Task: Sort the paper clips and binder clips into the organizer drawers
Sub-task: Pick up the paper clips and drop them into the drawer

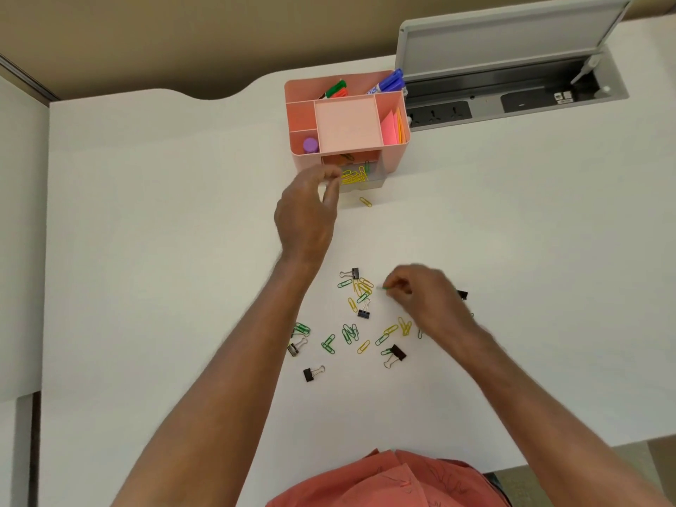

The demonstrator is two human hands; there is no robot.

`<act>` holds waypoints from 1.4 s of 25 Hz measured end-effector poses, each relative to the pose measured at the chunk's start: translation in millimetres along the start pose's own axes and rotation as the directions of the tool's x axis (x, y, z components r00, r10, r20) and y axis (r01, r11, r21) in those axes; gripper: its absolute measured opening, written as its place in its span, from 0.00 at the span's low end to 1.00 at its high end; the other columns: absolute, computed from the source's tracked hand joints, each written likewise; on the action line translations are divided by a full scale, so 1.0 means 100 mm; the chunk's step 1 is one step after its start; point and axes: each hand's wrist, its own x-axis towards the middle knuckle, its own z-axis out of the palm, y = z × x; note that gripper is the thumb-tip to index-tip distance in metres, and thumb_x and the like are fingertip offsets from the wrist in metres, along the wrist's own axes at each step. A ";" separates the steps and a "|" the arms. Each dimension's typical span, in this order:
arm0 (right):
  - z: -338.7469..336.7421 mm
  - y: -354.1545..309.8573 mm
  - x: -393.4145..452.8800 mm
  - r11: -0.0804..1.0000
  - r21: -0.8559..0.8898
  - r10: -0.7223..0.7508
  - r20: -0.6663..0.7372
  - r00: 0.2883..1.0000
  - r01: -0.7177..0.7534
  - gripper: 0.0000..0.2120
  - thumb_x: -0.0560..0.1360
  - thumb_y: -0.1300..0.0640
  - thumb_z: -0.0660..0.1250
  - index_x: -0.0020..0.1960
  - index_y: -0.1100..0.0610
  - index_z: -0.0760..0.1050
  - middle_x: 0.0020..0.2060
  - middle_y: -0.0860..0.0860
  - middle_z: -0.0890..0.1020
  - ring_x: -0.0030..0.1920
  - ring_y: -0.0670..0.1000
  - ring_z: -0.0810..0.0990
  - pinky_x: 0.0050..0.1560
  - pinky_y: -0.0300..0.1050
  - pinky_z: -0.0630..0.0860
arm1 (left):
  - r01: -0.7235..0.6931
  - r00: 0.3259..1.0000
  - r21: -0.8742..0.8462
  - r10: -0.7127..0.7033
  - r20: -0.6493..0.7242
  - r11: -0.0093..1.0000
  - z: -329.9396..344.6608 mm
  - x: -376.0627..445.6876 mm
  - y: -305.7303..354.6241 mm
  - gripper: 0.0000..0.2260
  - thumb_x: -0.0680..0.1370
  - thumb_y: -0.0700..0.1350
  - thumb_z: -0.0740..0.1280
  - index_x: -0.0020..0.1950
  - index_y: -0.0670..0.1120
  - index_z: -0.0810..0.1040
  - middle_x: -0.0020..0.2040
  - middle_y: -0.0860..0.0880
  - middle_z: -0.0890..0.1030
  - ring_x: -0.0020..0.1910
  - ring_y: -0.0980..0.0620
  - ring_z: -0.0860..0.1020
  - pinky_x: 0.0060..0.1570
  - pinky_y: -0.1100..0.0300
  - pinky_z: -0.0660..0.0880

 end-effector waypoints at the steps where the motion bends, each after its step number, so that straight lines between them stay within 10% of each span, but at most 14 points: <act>1: -0.11 -0.09 0.11 0.998 0.067 -0.005 -0.069 0.998 0.009 0.04 0.76 0.58 0.72 0.47 0.50 0.83 0.42 0.44 0.84 0.42 0.44 0.82 0.47 0.42 0.79 | 0.005 1.000 -0.013 -0.005 0.009 1.000 -0.02 -0.15 -0.07 0.06 0.80 0.48 0.69 0.54 0.54 0.83 0.54 0.59 0.84 0.49 0.58 0.81 0.50 0.59 0.77; 6: -0.65 -0.76 0.82 0.968 0.012 -0.225 -0.387 0.894 0.249 0.05 0.76 0.59 0.72 0.49 0.53 0.85 0.46 0.47 0.85 0.45 0.45 0.82 0.49 0.39 0.78 | 0.083 0.950 0.080 -0.103 0.295 0.993 -0.09 -0.98 -0.52 0.11 0.80 0.51 0.69 0.62 0.55 0.78 0.56 0.60 0.79 0.48 0.59 0.78 0.51 0.58 0.77; 12: -0.55 -0.90 1.48 0.875 -0.372 -0.416 -0.250 0.874 0.310 0.10 0.80 0.62 0.64 0.56 0.57 0.84 0.51 0.56 0.82 0.49 0.58 0.82 0.50 0.53 0.80 | -0.028 0.858 0.188 -0.073 0.509 0.982 -0.09 -1.31 -0.62 0.28 0.76 0.54 0.73 0.74 0.50 0.70 0.66 0.53 0.71 0.65 0.54 0.68 0.59 0.59 0.74; 19: -0.34 -0.56 0.99 0.917 -0.098 -0.380 -0.506 0.774 0.386 0.07 0.79 0.62 0.65 0.53 0.56 0.81 0.50 0.51 0.81 0.46 0.49 0.80 0.49 0.45 0.79 | -0.087 0.842 0.314 -0.099 0.531 0.946 0.09 -1.31 -0.52 0.39 0.70 0.59 0.77 0.74 0.45 0.67 0.66 0.49 0.68 0.64 0.49 0.68 0.56 0.61 0.71; 26: 0.14 0.02 0.80 0.960 -0.222 -0.217 -0.213 0.953 0.169 0.25 0.79 0.58 0.62 0.76 0.54 0.65 0.73 0.49 0.69 0.65 0.55 0.71 0.60 0.52 0.76 | -0.029 0.859 0.264 -0.111 0.501 0.964 0.12 -1.26 -0.51 0.27 0.75 0.49 0.76 0.69 0.44 0.71 0.62 0.48 0.72 0.60 0.49 0.72 0.55 0.54 0.76; 35: 0.24 0.16 0.92 0.816 -0.524 -0.357 -0.126 0.925 0.244 0.24 0.79 0.59 0.62 0.75 0.57 0.69 0.74 0.49 0.71 0.60 0.58 0.73 0.49 0.54 0.78 | -0.028 0.859 0.327 -0.144 0.492 0.945 0.12 -1.21 -0.55 0.04 0.80 0.44 0.68 0.54 0.46 0.79 0.52 0.50 0.77 0.51 0.49 0.76 0.48 0.55 0.76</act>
